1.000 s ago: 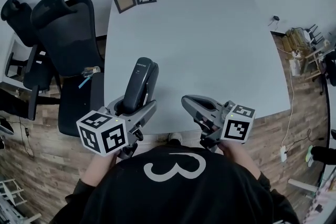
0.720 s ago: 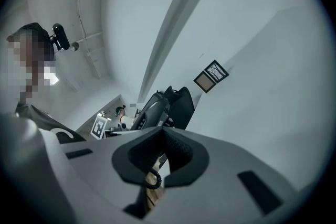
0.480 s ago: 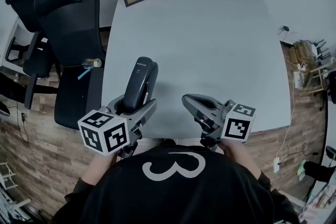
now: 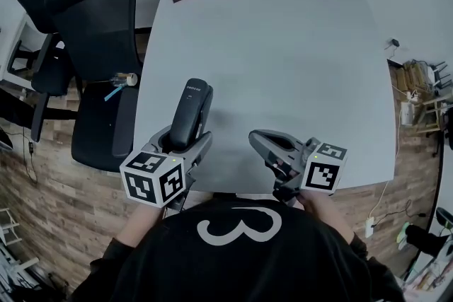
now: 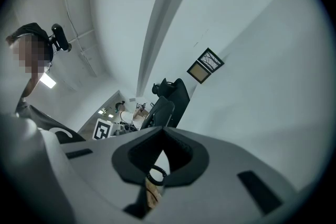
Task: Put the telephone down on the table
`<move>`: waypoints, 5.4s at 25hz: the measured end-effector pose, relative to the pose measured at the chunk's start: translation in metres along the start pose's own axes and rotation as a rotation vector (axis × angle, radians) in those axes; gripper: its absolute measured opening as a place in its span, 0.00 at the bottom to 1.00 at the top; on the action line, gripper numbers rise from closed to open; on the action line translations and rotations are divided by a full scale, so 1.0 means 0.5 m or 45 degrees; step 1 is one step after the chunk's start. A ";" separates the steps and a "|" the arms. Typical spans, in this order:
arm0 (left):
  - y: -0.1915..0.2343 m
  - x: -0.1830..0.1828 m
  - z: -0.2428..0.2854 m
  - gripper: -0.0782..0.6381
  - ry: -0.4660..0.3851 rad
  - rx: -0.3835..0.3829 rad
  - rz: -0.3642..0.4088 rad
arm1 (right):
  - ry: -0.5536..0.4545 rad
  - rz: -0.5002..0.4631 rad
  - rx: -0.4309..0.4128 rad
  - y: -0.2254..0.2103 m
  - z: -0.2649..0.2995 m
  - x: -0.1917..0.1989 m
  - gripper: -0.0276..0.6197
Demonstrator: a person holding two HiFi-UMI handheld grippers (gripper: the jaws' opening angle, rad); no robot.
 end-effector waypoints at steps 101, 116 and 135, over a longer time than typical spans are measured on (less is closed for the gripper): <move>-0.262 0.308 -0.528 0.12 -0.331 0.293 0.119 | -0.098 -0.319 -0.104 0.501 -0.101 0.401 0.05; -0.297 0.400 -0.566 0.13 -0.309 0.400 0.131 | -0.084 -0.277 -0.044 0.537 -0.115 0.503 0.05; -0.284 0.430 -0.567 0.12 -0.297 0.439 0.057 | -0.064 -0.258 -0.029 0.541 -0.118 0.530 0.05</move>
Point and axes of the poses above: the fingertips, and each gripper's own axes: z forward along the fingers, y to its left, x out of its underside, the point moved 1 cm from there along -z, backward along the fingers, and after that the axes turned 6 degrees about y, right-handed, at the moved point
